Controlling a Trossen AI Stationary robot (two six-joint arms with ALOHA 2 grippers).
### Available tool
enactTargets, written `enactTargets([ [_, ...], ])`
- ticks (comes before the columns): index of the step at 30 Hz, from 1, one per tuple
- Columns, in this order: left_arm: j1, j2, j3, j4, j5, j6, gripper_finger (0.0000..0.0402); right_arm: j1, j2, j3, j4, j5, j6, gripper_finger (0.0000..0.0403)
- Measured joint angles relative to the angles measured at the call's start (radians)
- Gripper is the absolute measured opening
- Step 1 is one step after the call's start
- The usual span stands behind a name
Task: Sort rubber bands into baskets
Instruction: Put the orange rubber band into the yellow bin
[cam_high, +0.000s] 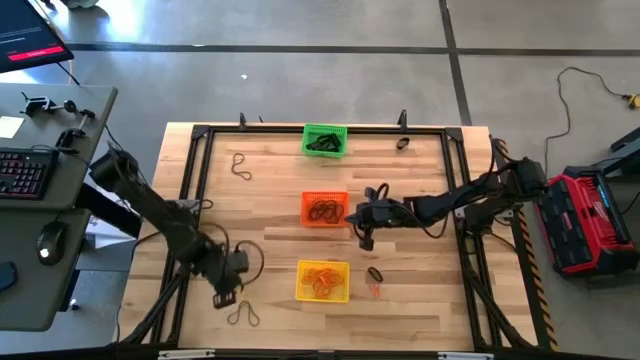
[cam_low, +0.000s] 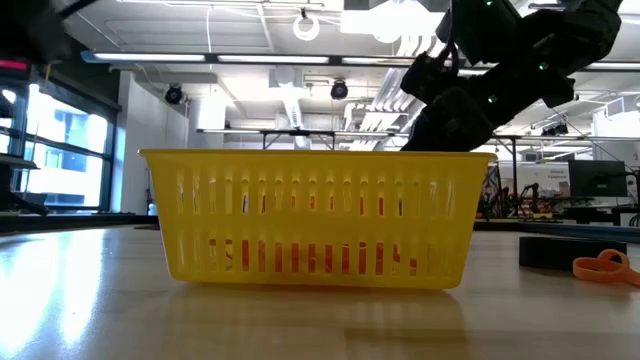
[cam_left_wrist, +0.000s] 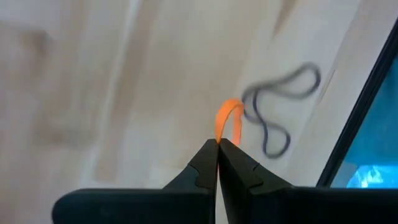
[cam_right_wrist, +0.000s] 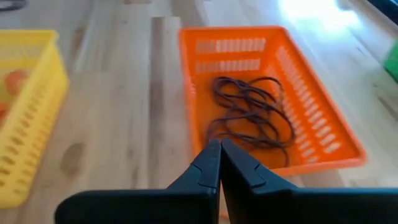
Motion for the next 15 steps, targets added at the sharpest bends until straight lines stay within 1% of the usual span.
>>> enactTargets([
  [7,0.219,-0.093,0.001,-0.006,-0.055,0.211,0.0,0.031,0.0,0.0,0.001,-0.004,-0.007,0.0],
  [11,0.338,-0.092,0.038,0.012,-0.095,0.352,0.0,0.045,0.0,0.0,-0.003,-0.003,-0.015,0.0],
  [15,0.428,-0.067,0.09,0.11,-0.107,0.502,0.0,0.055,-0.012,0.0,-0.017,-0.003,-0.025,0.0],
])
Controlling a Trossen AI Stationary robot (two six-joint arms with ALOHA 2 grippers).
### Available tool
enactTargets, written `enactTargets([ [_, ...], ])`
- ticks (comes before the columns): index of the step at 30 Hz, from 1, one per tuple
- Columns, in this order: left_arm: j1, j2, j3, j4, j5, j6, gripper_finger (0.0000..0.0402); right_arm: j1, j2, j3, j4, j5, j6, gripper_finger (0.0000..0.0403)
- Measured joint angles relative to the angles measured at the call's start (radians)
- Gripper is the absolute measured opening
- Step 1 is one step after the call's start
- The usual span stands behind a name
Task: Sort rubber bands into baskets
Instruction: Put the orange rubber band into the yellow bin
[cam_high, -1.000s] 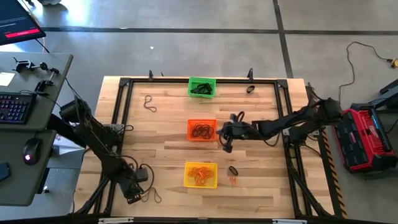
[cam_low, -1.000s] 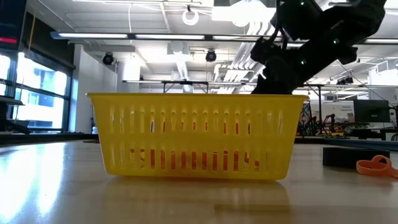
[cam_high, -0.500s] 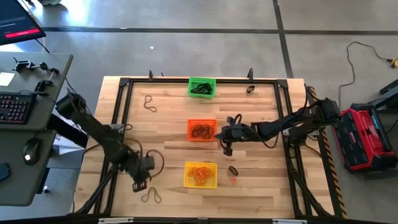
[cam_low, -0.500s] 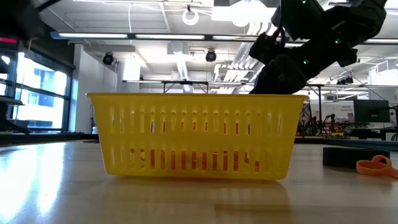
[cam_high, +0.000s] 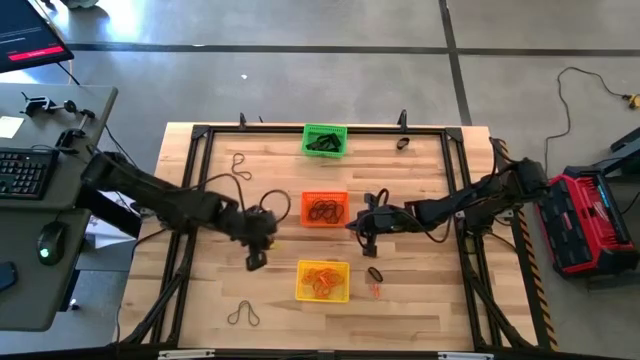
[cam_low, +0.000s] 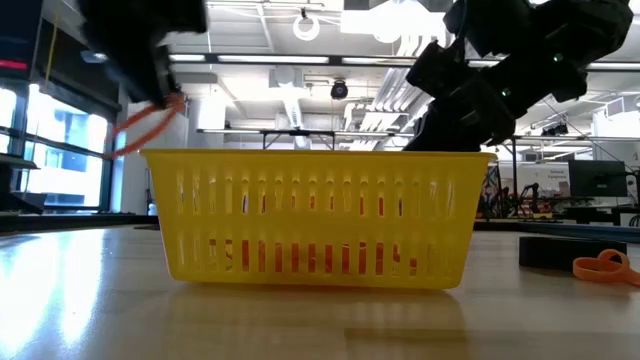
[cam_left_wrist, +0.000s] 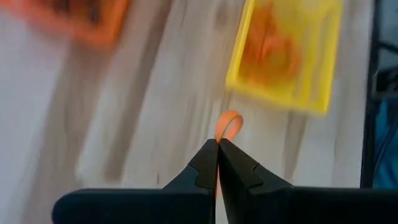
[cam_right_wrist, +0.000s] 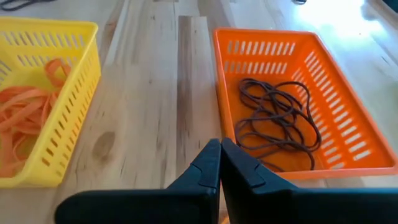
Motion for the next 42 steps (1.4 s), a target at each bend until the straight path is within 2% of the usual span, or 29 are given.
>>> enactTargets([
  [3,0.049,0.034,0.031,0.089,0.01,0.103,0.0,0.0,-0.012,0.0,-0.017,0.0,0.0,0.0],
  [8,0.102,0.134,0.082,0.188,0.084,0.24,0.0,0.0,-0.031,0.0,-0.045,0.019,0.0,0.0],
  [16,0.112,0.313,0.229,0.226,0.147,0.448,0.0,0.0,-0.076,0.0,-0.094,0.045,0.001,0.0],
  [21,0.111,0.411,0.294,0.241,0.197,0.522,0.0,0.0,-0.097,0.0,-0.105,0.045,0.003,0.0],
  [31,0.105,0.53,0.324,0.333,0.347,0.554,0.0,-0.001,-0.1,0.0,-0.122,0.047,0.03,0.0],
  [42,0.083,0.602,0.324,0.327,0.386,0.526,0.0003,-0.001,-0.1,0.0,-0.124,0.047,0.053,0.0],
])
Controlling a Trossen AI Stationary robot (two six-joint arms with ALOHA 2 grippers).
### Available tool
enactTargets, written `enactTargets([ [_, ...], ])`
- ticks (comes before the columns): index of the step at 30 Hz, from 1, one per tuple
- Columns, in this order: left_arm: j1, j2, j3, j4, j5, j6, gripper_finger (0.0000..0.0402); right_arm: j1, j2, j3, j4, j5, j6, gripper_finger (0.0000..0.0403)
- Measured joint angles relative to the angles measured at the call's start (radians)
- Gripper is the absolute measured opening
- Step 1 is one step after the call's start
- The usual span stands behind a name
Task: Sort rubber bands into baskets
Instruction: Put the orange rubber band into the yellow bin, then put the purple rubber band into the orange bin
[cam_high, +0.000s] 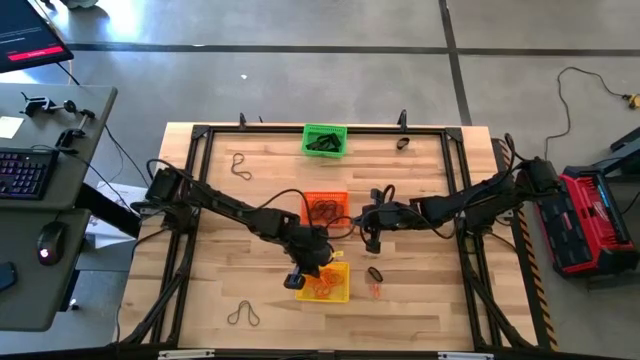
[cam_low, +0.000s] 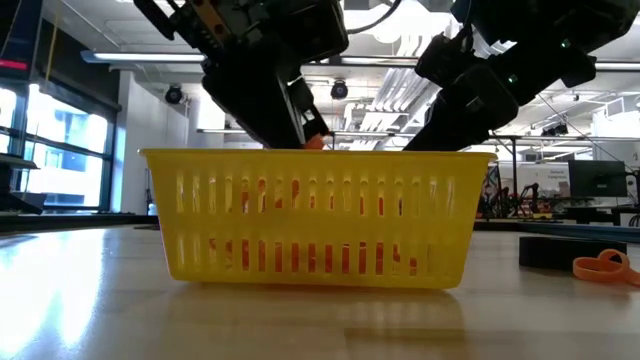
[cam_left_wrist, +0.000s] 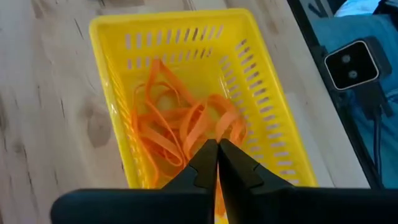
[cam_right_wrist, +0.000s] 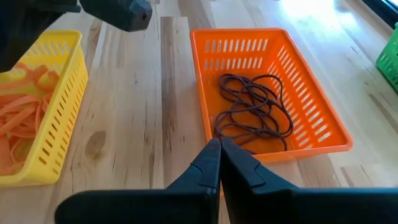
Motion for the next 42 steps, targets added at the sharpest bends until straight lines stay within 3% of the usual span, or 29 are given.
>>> enactTargets([
  [8,0.0,-0.021,0.0,-0.014,-0.057,0.028,0.0062,0.0,0.0,0.0,-0.007,0.0,0.0,0.0],
  [13,0.0,-0.076,0.0,-0.05,-0.167,0.053,0.01,0.0,0.0,0.0,-0.008,-0.002,0.0,0.0],
  [20,0.006,-0.201,-0.014,-0.051,-0.289,0.118,0.0115,0.0,0.0,0.001,-0.008,-0.003,0.0,0.0],
  [30,0.105,-0.453,-0.362,0.256,-0.332,0.012,0.0116,0.001,-0.001,0.001,-0.01,-0.004,-0.008,0.0],
  [36,0.207,-0.657,-0.509,0.204,-0.492,-0.061,0.0116,0.0,-0.001,0.0,0.004,-0.005,-0.019,0.0],
  [39,0.295,-0.745,-0.54,0.082,-0.596,-0.134,0.0116,0.0,-0.001,0.0,0.004,-0.005,-0.019,0.0],
  [42,0.397,-0.793,-0.54,-0.057,-0.615,-0.173,0.0116,0.0,-0.001,0.0,0.008,-0.005,-0.019,0.0],
])
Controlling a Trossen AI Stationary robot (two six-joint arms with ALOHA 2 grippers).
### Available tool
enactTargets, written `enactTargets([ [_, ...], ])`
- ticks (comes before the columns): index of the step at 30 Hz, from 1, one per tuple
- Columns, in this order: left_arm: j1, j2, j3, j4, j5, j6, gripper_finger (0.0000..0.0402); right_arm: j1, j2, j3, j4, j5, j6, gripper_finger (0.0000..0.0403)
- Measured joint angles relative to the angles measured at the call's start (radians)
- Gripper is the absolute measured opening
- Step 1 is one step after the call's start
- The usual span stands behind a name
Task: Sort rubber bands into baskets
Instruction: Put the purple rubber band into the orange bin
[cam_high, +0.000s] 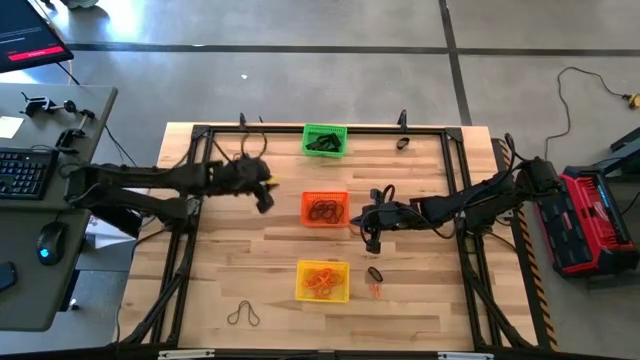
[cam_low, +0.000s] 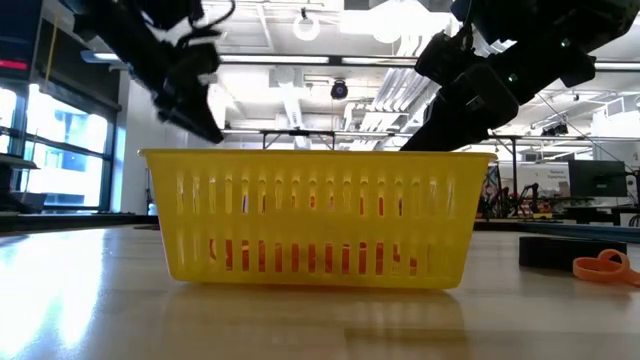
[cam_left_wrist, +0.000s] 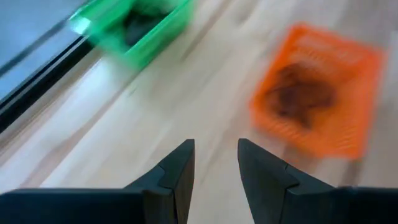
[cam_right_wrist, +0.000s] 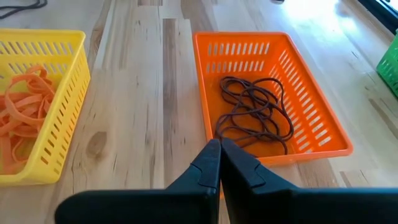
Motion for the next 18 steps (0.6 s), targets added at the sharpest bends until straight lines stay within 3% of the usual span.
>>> enactTargets([
  [8,0.251,0.039,0.0,-0.237,0.119,0.079,0.0116,0.0,0.0,0.0,0.002,0.0,0.0,0.0],
  [18,0.451,0.189,0.0,-0.257,0.182,0.17,0.0139,0.0,0.0,0.0,0.005,0.0,0.019,0.0],
])
